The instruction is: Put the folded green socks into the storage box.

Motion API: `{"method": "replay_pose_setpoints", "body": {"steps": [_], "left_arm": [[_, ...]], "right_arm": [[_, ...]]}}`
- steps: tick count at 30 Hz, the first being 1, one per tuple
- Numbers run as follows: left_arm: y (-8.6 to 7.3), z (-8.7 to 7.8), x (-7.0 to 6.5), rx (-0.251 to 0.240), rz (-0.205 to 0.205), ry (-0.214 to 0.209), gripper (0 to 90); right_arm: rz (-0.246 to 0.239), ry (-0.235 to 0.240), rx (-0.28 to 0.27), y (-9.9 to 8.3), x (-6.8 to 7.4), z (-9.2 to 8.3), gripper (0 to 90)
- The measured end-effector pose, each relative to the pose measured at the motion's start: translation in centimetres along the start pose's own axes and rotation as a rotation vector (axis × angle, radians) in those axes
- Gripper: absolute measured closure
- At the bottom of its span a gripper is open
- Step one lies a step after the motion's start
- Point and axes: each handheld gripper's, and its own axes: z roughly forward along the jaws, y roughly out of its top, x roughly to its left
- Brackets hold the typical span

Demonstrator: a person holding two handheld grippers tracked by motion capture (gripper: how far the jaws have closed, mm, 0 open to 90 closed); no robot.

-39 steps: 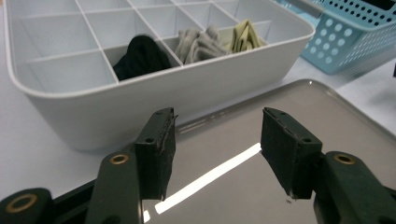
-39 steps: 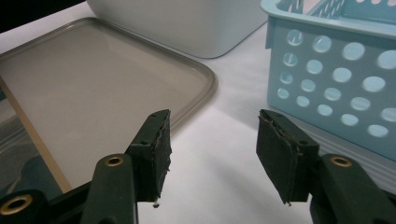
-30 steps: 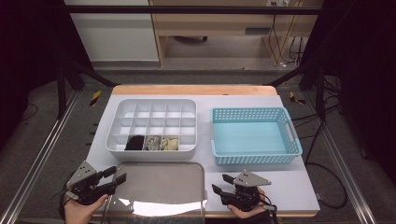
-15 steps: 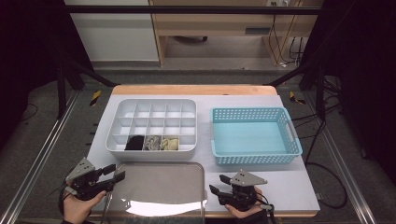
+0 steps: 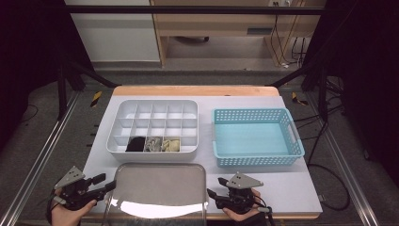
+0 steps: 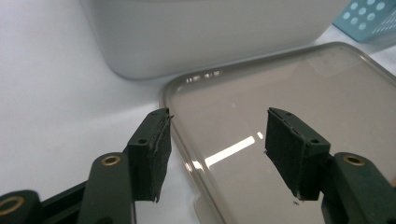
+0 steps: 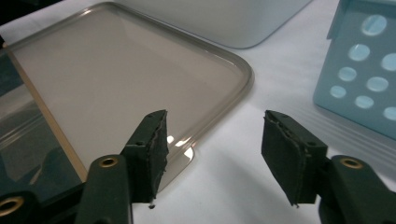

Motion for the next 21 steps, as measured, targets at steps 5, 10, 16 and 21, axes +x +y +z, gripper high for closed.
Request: {"method": "replay_pose_setpoints", "body": {"steps": [5,10,16,21], "left_arm": [[-0.9,-0.4,-0.5,0.042,0.005,0.019,39.1],[-1.7,-0.7,-0.2,0.069,0.014,0.050,38.7],[-2.4,-1.0,-0.1,0.091,-0.002,0.064,37.5],[-2.9,-1.0,-0.4,0.135,-0.036,0.047,37.9]], "right_arm": [[0.002,0.019,0.021,-0.1,0.3,0.2,44.6],[0.012,0.034,0.042,-0.1,0.8,0.3,44.2],[0.042,0.048,0.077,-0.3,1.2,0.6,45.3],[0.056,0.052,0.096,-0.6,1.6,0.8,46.1]]}}
